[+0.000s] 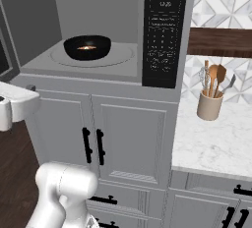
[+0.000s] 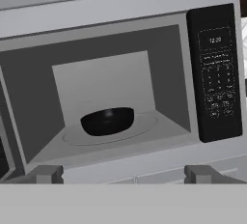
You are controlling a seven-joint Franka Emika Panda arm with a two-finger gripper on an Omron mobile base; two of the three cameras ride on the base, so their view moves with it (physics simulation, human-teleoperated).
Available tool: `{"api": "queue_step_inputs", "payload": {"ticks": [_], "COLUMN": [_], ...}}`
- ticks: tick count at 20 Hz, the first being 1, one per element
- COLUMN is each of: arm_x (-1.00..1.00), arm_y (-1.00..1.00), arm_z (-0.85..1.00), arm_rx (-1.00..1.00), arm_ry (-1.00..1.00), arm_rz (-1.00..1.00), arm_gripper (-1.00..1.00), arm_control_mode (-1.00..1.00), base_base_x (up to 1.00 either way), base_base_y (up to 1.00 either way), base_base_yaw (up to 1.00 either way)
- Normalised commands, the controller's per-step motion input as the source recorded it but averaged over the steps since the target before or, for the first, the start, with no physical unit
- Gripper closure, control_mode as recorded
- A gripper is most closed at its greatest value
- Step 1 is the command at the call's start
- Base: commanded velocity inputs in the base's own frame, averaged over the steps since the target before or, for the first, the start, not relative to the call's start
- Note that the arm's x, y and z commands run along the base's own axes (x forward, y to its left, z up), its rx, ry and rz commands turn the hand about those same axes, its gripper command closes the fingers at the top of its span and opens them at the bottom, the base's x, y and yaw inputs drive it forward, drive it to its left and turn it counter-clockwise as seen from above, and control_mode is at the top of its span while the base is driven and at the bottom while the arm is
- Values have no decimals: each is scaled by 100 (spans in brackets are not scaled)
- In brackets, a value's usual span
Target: Open the microwave, place the bowl with waffle inside the microwave, then close the microwave door and turn it on.
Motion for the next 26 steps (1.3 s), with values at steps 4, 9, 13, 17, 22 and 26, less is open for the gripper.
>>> {"api": "queue_step_inputs", "payload": {"ticks": [4, 9, 13, 17, 22, 26], "arm_x": [-42, -37, -35, -18, -14, -18], "arm_y": [28, 20, 17, 20, 19, 20], "arm_z": [0, 0, 0, 0, 0, 0], "arm_rx": [0, 0, 0, 0, 0, 0], "arm_ry": [-4, -3, -3, -1, 0, -2], "arm_rz": [0, 0, 0, 0, 0, 0], "arm_gripper": [-100, -100, -100, -100, -100, -100], "arm_control_mode": [-100, -100, -100, -100, -100, -100], "base_base_x": [0, 0, 0, 0, 0, 0], "base_base_y": [0, 0, 0, 0, 0, 0], "base_base_yaw": [0, 0, 0, 0, 0, 0]}}
